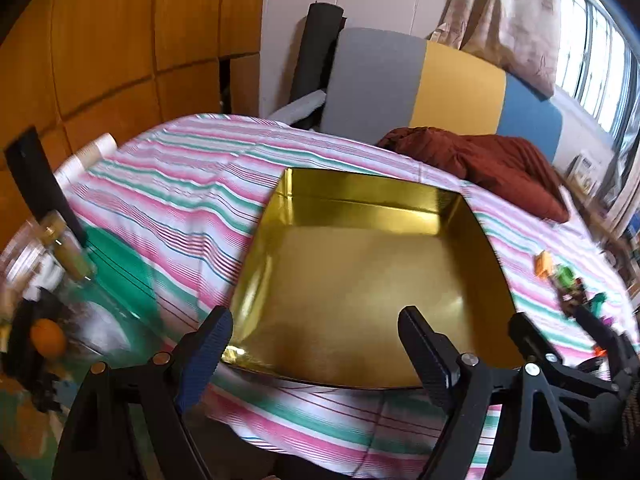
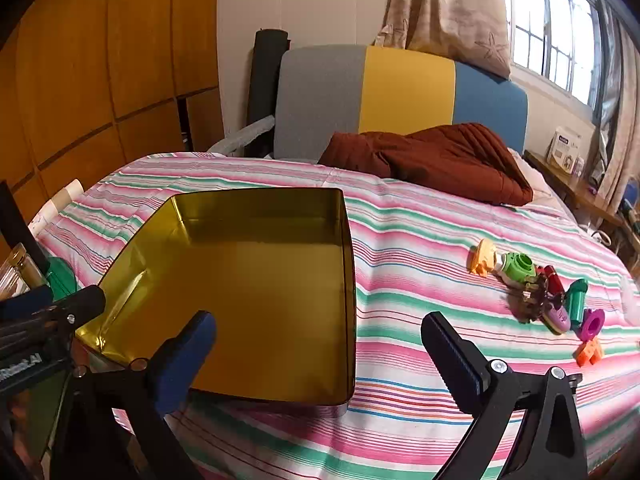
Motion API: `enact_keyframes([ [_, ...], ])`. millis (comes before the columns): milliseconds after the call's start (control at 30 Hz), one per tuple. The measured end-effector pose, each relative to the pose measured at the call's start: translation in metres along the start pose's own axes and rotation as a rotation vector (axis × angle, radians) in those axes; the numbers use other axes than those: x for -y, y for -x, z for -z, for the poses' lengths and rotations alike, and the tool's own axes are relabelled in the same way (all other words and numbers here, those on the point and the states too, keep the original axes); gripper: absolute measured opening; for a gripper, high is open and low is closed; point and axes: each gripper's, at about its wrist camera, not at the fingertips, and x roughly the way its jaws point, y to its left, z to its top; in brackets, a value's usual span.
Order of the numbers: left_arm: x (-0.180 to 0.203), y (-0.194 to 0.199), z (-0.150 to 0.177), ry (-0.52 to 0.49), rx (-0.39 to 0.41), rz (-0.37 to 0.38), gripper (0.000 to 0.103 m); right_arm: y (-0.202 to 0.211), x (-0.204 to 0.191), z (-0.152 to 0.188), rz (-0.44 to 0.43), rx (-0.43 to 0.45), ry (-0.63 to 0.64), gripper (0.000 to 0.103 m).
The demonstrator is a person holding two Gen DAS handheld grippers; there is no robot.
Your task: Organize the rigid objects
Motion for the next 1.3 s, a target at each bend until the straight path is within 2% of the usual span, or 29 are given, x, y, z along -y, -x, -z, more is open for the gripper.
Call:
enact_keyframes([
  [167, 0.001, 0.003, 0.003, -0.016, 0.014, -0.046, 0.087, 0.001, 0.004, -0.001, 0.001, -0.011, -0.015, 0.103],
  [367, 0.001, 0.004, 0.006, -0.032, 0.02, -0.056, 0.087, 0.003, 0.009, -0.001, 0.013, -0.009, -0.009, 0.103],
  [767, 0.015, 0.001, 0.003, -0.076, 0.013, 0.005, 0.087, 0.008, 0.028, -0.003, 0.025, -0.006, 0.007, 0.103],
  [1100, 0.048, -0.008, -0.001, -0.128, -0.039, 0.2, 0.087, 0.018, 0.11, -0.012, 0.023, -0.009, -0.104, 0.103],
  [1200, 0.066, -0.012, -0.002, -0.177, -0.081, 0.311, 0.087, 0.031, 0.15, -0.019, 0.021, -0.002, -0.159, 0.103],
  [1300, 0.088, -0.016, -0.003, -0.223, -0.135, 0.401, 0.087, 0.052, 0.194, -0.025, 0.069, 0.023, -0.213, 0.103],
])
